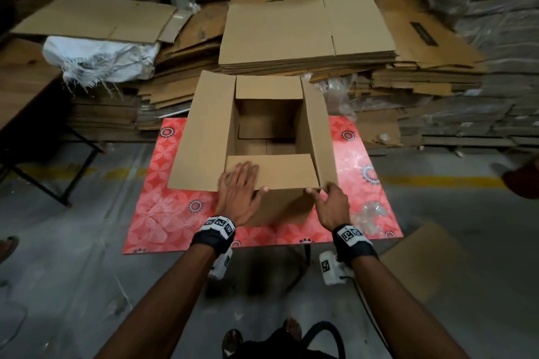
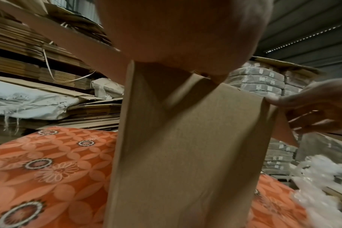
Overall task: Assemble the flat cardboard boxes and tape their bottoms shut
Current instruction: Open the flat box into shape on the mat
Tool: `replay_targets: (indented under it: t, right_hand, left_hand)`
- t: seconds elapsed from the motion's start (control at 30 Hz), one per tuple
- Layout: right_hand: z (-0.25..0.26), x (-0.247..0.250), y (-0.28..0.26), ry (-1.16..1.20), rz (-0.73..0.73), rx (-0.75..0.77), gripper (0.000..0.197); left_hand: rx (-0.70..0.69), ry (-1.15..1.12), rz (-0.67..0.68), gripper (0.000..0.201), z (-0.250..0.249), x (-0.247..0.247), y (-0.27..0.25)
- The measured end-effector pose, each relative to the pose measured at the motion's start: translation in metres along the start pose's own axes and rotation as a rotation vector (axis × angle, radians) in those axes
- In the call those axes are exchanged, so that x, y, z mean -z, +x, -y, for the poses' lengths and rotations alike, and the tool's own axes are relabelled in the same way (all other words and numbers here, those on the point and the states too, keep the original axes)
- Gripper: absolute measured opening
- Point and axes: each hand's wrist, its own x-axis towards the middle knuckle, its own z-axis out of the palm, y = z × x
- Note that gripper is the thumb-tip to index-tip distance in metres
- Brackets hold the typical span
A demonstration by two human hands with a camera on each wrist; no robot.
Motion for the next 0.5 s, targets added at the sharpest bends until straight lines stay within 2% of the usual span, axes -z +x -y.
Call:
replay_targets:
  t: [0.1, 0.2, 0.27, 0.37, 0.47, 0.5]
  right_hand:
    - [0.006, 0.003, 0.002, 0.130, 0.064, -0.064, 0.059]
    - [0.007, 0.007, 0.004, 0.111, 0.095, -0.044, 0.064]
    - [0.005, 0.014, 0.008, 0.008, 0.113, 0.050, 0.069]
    - [0.001, 0.034, 0.023, -0.188, 0.203, 0.199, 0.059]
    - [0.009, 0.050, 0.039, -0.436, 0.272, 0.281, 0.077]
    - [0.012, 0.052, 0.044, -0.501, 0.288, 0.300, 0.076]
  left_hand:
    - [0.002, 0.011, -0.002, 0.071, 0.000, 0.000, 0.003]
    - [0.002, 0.018, 0.029, 0.075, 0.000, 0.003, 0.005]
    - [0.013, -0.004, 0.061, 0.078, 0.000, 0.007, 0.006]
    - [0.018, -0.061, 0.175, 0.083, -0.005, 0.020, 0.013]
    - [-0.063, -0.025, 0.323, 0.109, -0.019, 0.034, 0.037]
    - [-0.089, 0.006, 0.362, 0.118, -0.024, 0.037, 0.049]
